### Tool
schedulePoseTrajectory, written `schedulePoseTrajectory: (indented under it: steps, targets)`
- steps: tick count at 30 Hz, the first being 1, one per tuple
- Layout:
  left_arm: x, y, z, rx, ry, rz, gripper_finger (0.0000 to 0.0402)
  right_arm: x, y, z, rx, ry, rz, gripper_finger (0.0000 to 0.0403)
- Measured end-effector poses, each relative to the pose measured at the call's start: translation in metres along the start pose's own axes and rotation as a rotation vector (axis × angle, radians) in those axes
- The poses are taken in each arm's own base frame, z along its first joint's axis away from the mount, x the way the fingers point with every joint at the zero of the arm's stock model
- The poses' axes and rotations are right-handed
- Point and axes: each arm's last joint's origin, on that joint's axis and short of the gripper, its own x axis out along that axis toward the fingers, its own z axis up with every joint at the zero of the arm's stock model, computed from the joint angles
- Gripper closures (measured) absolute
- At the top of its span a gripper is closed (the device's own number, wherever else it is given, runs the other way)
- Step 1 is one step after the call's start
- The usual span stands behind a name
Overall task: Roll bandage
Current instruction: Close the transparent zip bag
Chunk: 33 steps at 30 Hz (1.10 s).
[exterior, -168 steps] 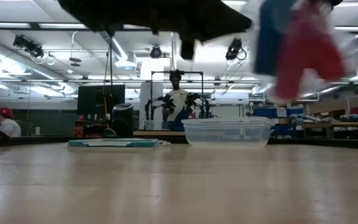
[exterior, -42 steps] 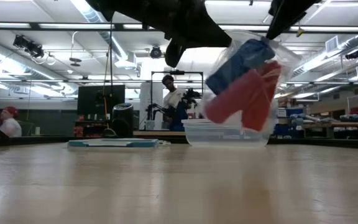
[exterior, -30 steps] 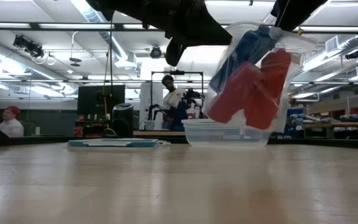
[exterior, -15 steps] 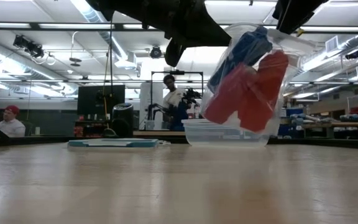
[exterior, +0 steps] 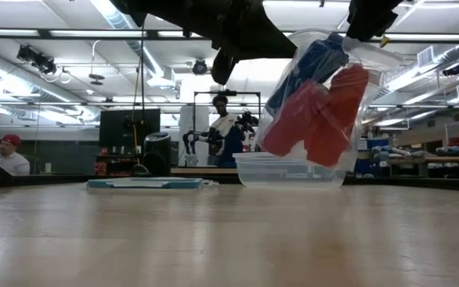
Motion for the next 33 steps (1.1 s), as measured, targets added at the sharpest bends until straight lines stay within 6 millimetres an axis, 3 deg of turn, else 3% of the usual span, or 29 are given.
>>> schedulePoseTrajectory:
  steps: [8, 19, 28, 33]
  targets:
    - [0.000, -0.001, 0.001, -0.004, -0.014, -0.005, 0.0402, 0.010, -0.001, -0.007, -0.009, -0.005, -0.027, 0.0266]
    - [0.000, -0.001, 0.001, -0.004, -0.014, -0.004, 0.0402, 0.011, -0.002, -0.008, -0.056, -0.016, -0.050, 0.0383]
    - [0.000, -0.001, 0.001, -0.002, -0.009, -0.010, 0.0402, 0.010, -0.004, -0.015, -0.023, 0.059, -0.062, 0.0368]
    - [0.000, -0.001, 0.001, -0.001, -0.007, -0.014, 0.0402, 0.009, 0.000, -0.018, -0.040, 0.071, -0.045, 0.0383]
